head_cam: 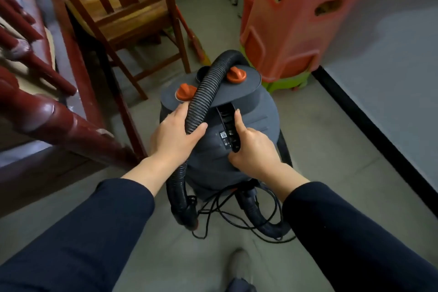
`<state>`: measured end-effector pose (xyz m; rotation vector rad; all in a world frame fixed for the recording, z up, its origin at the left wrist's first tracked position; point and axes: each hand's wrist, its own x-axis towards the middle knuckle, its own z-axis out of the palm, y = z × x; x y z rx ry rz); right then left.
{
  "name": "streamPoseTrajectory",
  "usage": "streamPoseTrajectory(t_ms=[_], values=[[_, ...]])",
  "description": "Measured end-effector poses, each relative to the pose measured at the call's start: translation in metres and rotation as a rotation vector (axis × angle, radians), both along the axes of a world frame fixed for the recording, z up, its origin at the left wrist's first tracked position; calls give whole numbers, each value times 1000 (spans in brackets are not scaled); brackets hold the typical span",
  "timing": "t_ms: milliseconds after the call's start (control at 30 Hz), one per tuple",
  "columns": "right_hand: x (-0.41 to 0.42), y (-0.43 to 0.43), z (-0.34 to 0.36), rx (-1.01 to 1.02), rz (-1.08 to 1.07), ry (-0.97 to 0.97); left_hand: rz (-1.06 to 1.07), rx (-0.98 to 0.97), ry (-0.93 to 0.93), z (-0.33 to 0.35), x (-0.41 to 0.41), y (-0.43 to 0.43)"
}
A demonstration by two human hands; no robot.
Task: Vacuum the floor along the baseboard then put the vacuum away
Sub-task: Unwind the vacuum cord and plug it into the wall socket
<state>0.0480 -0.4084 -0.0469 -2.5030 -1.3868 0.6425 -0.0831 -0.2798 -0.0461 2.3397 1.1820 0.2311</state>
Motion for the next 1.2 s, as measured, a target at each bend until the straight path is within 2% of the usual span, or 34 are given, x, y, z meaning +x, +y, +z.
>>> streamPoseTrajectory(t_ms=[300, 767, 1200], values=[[-59, -67, 3, -8, -17, -34, -78, 15, 15, 2, -63, -66], [-137, -123, 7, -2, 58, 6, -20, 22, 83, 3, -162, -136], [-144, -131, 6, 11, 127, 64, 44, 41, 131, 3, -180, -153]])
